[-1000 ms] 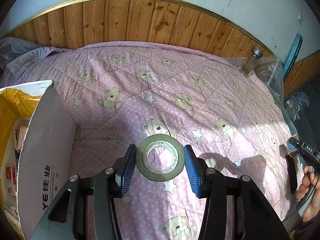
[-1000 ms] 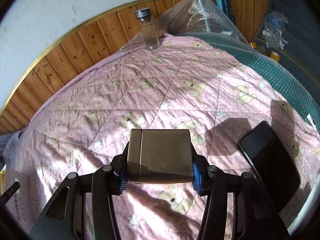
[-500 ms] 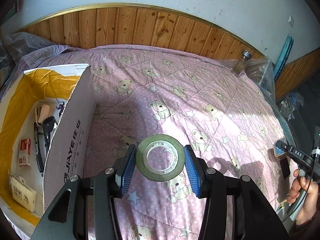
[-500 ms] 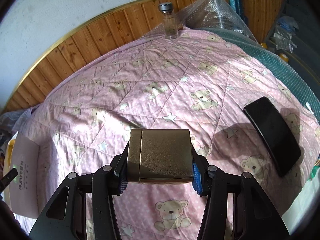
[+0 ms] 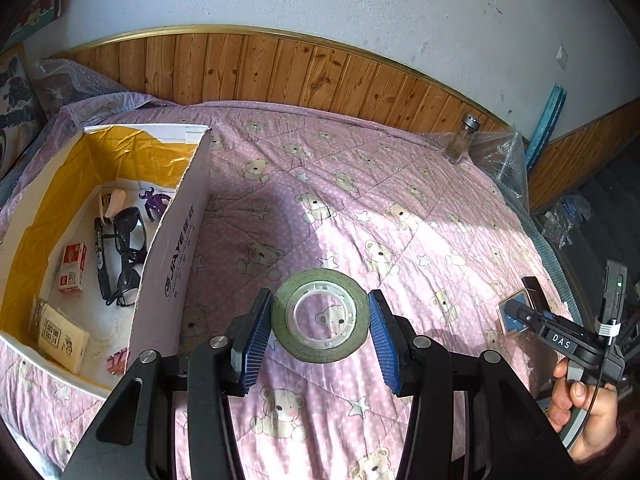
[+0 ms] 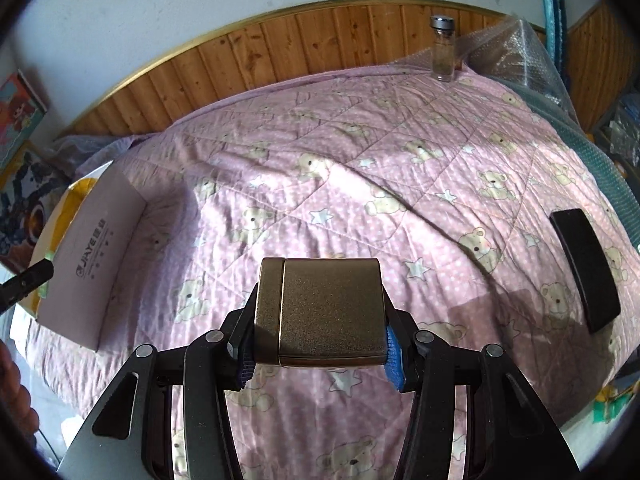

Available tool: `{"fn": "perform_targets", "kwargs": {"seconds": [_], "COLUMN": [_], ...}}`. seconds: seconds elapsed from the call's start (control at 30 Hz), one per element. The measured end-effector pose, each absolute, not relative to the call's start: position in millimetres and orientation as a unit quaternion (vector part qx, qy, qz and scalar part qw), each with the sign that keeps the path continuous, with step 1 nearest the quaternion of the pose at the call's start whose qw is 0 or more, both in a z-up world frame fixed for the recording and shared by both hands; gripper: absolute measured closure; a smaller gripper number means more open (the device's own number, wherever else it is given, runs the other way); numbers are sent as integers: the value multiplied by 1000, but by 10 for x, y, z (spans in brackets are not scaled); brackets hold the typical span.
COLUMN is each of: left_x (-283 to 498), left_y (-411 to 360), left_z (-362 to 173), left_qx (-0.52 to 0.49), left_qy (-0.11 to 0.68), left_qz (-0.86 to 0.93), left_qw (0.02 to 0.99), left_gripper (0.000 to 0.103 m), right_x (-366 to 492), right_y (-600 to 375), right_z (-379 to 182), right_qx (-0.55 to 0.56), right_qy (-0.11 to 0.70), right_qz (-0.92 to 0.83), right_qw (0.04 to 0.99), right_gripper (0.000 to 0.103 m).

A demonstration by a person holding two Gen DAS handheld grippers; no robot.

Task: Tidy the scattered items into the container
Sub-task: 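Lift the tin and tape roll and carry both tools over the white box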

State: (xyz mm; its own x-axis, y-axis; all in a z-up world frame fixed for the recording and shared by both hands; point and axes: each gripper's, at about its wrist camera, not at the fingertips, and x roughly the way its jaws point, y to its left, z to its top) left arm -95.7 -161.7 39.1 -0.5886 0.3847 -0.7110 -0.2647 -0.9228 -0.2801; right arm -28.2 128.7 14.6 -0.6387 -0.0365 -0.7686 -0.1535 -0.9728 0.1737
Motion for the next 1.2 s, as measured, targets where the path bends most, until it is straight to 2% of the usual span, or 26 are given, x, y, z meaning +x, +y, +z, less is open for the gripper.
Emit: {"fn": "perform_targets", "kwargs": {"seconds": [0.5,1.2], "left_x": [-548,-809], "left_y": [-2228,-3395], "left_z": [527,749], "left_qx": [-389,-341], "left_qy": [-125,-200], "left_qz": [897,915], "left_qw": [167,78], "left_gripper": [54,54], "right_x": [-379,-1076], "right_y": [-101,-1186], "right_z": [517,1169], "right_qx": [-412,-374], "right_qy": [23,-30], "right_qz": [901,896], "right_qw": [-137,-238], "right_gripper": [51,51]}}
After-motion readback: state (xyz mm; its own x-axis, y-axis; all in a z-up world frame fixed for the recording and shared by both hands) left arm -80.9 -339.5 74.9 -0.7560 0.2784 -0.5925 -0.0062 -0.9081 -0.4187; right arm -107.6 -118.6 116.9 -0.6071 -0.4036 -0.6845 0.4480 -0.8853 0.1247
